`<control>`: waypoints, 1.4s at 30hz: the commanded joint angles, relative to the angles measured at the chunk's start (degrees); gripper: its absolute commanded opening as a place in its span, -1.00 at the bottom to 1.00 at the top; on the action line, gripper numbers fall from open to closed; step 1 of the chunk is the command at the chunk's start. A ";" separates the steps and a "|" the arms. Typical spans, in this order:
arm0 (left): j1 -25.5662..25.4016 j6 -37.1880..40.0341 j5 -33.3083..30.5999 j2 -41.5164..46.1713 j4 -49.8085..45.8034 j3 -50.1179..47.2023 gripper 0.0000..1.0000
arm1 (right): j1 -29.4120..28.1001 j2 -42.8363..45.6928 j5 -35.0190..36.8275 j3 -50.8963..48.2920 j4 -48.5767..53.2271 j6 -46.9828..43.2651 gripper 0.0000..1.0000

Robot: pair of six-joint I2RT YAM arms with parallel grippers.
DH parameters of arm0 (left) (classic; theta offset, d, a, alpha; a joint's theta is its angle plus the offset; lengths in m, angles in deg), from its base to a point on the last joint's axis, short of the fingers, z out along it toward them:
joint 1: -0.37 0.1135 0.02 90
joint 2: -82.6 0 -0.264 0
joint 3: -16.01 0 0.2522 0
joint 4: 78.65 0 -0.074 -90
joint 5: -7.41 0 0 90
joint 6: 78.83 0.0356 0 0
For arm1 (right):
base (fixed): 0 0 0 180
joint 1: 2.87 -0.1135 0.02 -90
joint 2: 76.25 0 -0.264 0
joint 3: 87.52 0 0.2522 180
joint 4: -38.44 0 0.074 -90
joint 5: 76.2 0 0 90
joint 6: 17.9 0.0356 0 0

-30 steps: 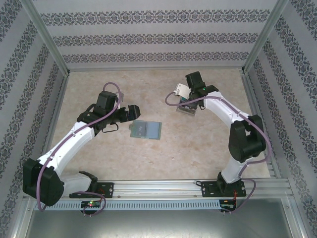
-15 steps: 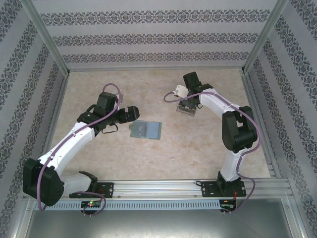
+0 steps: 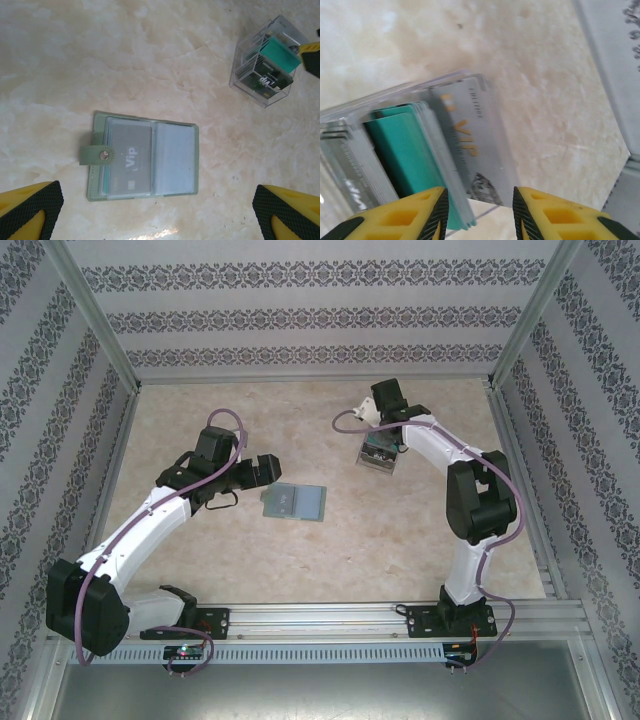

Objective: Take the credit cards out of the card holder

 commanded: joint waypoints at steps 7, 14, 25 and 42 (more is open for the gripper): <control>0.69 -0.62 -0.08 0.57 0.68 -1.55 0.99 | 0.27 15.61 0.38 -7.83 -7.40 26.42 -0.97; 0.64 -0.95 1.50 -0.44 1.68 -1.90 0.99 | -0.68 22.25 -10.53 -11.10 -4.42 45.41 -1.00; 0.67 -0.85 5.01 -5.00 3.62 -2.42 0.99 | -14.26 23.50 -17.28 -19.84 -3.02 69.14 -1.00; 0.20 -2.19 11.24 -17.42 6.95 -3.21 0.75 | -25.49 5.88 -19.31 -21.24 -5.71 82.42 -1.00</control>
